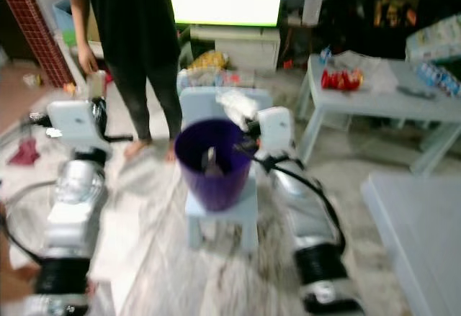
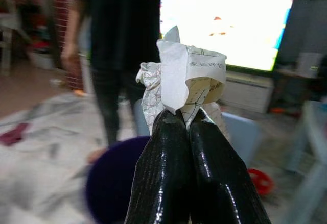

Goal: Picking trash to rubbish bin

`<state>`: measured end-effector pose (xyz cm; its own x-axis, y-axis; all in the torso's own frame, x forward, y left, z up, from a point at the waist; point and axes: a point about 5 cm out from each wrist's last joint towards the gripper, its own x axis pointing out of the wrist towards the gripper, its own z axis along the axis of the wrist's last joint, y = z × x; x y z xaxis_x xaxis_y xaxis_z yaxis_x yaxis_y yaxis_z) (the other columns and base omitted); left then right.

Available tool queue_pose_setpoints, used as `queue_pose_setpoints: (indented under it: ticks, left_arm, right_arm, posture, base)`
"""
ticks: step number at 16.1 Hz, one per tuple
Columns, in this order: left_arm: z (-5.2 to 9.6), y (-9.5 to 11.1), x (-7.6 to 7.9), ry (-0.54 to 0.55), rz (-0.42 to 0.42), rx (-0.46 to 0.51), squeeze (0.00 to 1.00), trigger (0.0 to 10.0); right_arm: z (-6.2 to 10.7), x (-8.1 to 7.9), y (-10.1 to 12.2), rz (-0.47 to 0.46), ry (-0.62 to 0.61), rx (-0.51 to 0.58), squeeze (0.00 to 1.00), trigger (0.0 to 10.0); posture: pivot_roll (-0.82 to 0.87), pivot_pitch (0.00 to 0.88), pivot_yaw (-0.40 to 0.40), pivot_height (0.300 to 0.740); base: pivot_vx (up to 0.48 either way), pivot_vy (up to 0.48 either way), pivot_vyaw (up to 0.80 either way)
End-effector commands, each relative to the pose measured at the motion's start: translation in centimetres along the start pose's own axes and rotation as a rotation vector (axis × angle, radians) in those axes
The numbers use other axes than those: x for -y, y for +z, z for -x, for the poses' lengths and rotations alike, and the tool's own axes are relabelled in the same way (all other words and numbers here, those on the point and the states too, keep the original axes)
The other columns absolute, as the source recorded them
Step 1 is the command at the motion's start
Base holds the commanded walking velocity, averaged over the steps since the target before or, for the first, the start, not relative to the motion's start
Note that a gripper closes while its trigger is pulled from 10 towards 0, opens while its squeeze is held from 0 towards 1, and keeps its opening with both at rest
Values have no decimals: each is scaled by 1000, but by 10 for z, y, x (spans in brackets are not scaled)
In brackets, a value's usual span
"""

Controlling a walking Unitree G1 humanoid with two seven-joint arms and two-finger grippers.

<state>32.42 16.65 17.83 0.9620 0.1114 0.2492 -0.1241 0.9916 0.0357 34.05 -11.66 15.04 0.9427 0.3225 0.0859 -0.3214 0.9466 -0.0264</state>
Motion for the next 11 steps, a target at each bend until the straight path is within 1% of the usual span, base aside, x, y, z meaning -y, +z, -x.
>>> queue_pose_setpoints:
  ticks: [1,6,8,9,10,11]
  left_arm:
    - [-1,3,-4,4,-16,9,0,0]
    - [1,1,-3,5,-13,-1,0,0]
    - [1,-1,-2,3,-11,-9,0,0]
    - [1,-1,-2,1,-12,-11,0,0]
    - [1,-2,-2,2,-10,-15,0,0]
    - [1,-2,-2,0,-8,-15,0,0]
  right_arm:
    - [-3,-1,8,-4,-4,28,0,0]
    - [-1,0,7,-17,-12,24,0,0]
    - [-1,1,6,-63,-17,11,0,0]
    - [-1,1,8,-39,-16,27,0,0]
    - [0,1,8,-39,-20,27,0,0]
    - [0,1,8,-39,-22,26,0,0]
  posture:
    - [57,0,-36,740]
    - [50,0,-39,740]
    - [49,0,-38,740]
    - [48,0,-38,740]
    - [48,0,-38,740]
    - [47,0,-37,740]
  base:
    - [480,0,0]
    - [480,0,0]
    - [480,0,-788]
    - [480,0,-781]
    - [394,0,-525]
    - [0,0,-400]
